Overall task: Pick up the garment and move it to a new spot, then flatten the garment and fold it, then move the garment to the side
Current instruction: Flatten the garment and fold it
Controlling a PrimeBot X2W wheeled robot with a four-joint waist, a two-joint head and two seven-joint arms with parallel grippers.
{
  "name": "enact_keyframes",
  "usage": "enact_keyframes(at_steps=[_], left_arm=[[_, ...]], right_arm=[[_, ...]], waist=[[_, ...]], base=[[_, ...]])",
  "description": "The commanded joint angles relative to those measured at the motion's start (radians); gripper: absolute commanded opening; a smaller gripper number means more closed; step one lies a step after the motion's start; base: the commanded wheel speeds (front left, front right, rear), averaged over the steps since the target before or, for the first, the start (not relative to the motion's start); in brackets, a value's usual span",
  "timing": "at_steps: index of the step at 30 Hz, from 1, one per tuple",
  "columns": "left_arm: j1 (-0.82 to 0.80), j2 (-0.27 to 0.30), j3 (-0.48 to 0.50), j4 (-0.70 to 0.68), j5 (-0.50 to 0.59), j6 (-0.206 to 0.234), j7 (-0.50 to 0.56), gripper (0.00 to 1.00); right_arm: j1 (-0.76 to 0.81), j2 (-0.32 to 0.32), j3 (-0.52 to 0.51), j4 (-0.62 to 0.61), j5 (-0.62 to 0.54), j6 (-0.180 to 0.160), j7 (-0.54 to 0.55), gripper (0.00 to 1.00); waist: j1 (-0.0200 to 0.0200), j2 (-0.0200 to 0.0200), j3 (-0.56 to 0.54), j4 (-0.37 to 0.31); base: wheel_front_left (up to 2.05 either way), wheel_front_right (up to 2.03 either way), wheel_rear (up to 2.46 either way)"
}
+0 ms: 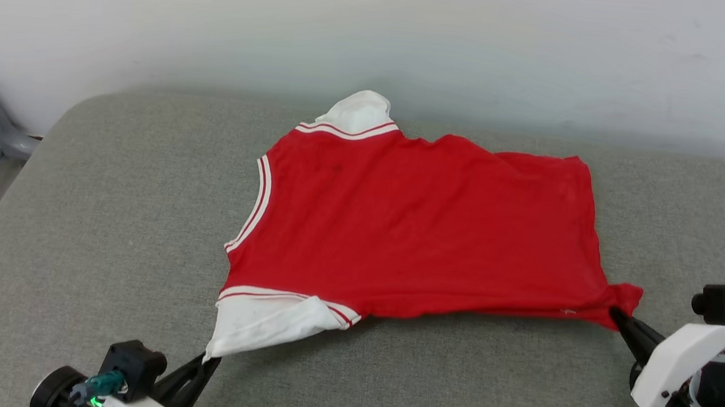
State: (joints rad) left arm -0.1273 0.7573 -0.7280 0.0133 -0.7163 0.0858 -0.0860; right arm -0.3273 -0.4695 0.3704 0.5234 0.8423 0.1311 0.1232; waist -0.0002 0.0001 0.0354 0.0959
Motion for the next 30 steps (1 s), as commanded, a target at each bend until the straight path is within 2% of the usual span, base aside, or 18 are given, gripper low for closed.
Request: enact_keyframes(at_steps=[1,7,14,22,27,30], left_arm=[[0.027,0.010,0.001,-0.013,-0.012,0.008,0.003,0.00],[0.119,0.062,-0.024,-0.086,-0.046,0.000,0.030,0.00],[0.207,0.096,-0.059,-0.178,-0.062,0.023,0.062,0.00],[0.251,0.146,-0.055,-0.251,-0.075,0.046,0.073,0.00],[0.193,0.156,-0.006,-0.277,-0.063,0.063,0.043,0.00],[0.149,0.152,0.015,-0.280,-0.050,0.057,0.038,0.00]], right_arm=[[0.034,-0.014,-0.003,-0.017,0.022,-0.001,0.011,0.00],[0.154,-0.073,-0.018,-0.107,0.075,-0.001,0.081,0.00],[0.307,-0.115,-0.060,-0.218,0.114,-0.001,0.185,0.00],[0.461,-0.106,-0.177,-0.376,0.121,-0.001,0.289,0.00],[0.486,-0.073,-0.268,-0.469,0.089,-0.001,0.319,0.00],[0.471,-0.047,-0.308,-0.510,0.063,-0.001,0.345,0.00]], waist=[[0.0002,-0.0001,-0.018,0.000],[0.0002,-0.0001,-0.052,0.000],[0.0002,-0.0001,-0.067,0.001],[0.0002,-0.0001,-0.059,0.003],[0.0002,-0.0001,-0.033,0.000],[0.0002,-0.0001,-0.012,-0.003]], base=[[0.00,0.00,0.00],[0.00,0.00,0.00],[0.00,0.00,0.00],[0.00,0.00,0.00],[0.00,0.00,0.00],[0.00,0.00,0.00]])
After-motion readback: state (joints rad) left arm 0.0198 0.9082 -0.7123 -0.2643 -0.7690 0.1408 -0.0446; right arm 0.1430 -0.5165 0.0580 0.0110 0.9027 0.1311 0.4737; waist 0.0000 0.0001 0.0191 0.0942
